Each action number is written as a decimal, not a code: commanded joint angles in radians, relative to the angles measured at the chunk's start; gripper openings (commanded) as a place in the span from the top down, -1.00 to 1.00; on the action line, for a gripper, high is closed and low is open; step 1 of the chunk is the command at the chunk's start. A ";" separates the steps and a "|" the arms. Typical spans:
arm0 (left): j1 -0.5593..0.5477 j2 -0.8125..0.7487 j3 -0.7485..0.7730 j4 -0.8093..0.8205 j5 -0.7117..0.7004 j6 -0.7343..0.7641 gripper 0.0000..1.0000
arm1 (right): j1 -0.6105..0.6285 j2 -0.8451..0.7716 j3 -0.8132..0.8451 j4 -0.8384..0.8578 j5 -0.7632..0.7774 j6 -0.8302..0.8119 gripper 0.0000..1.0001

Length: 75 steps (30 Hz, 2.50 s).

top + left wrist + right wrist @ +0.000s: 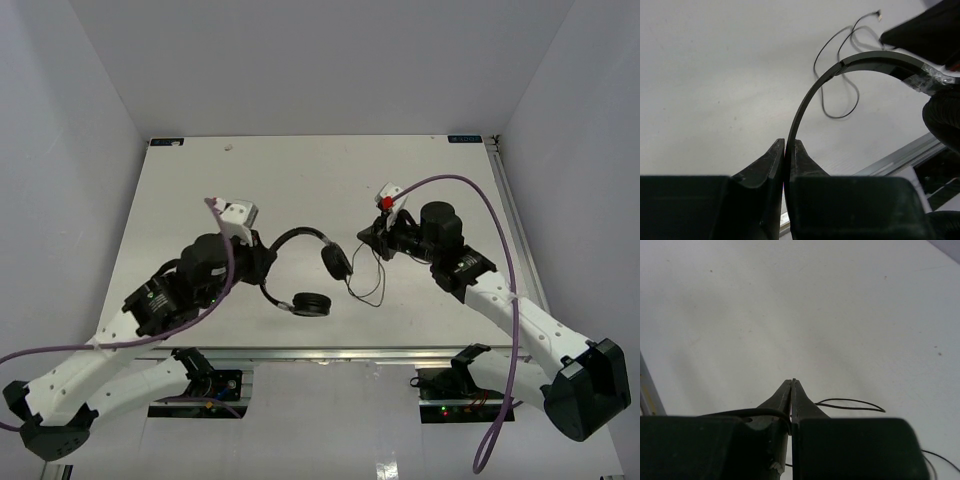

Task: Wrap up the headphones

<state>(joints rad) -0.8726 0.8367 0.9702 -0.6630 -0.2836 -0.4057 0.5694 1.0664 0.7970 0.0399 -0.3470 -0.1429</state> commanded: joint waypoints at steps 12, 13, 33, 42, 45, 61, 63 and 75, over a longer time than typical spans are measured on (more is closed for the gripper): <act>-0.002 -0.213 -0.064 0.429 0.302 -0.146 1.00 | 0.061 0.076 -0.149 0.392 -0.194 0.214 0.84; -0.002 -0.209 -0.075 0.454 0.338 -0.155 1.00 | 0.067 0.093 -0.143 0.406 -0.200 0.220 0.85; -0.002 -0.127 -0.156 0.488 0.742 -0.132 1.00 | 0.099 0.351 0.103 0.288 -0.118 0.161 0.85; -0.002 -0.122 -0.102 0.145 0.469 -0.012 1.00 | -0.035 0.286 0.219 0.088 -0.062 0.105 0.85; -0.002 -0.114 -0.097 0.117 0.434 0.003 1.00 | -0.069 0.261 0.247 0.040 -0.039 0.086 0.85; -0.002 0.158 -0.037 -0.052 0.021 0.023 1.00 | -0.082 0.221 0.426 -0.308 -0.073 0.007 0.85; -0.002 0.186 -0.003 -0.074 -0.062 -0.006 1.00 | -0.057 0.209 0.418 -0.324 -0.075 0.010 0.85; -0.002 0.424 0.086 -0.191 -0.359 -0.165 1.00 | 0.087 0.093 0.339 -0.326 -0.108 0.072 0.85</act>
<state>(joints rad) -0.8726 1.2223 1.0107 -0.8038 -0.4821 -0.4752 0.6246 1.2094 1.1528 -0.2970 -0.4149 -0.1011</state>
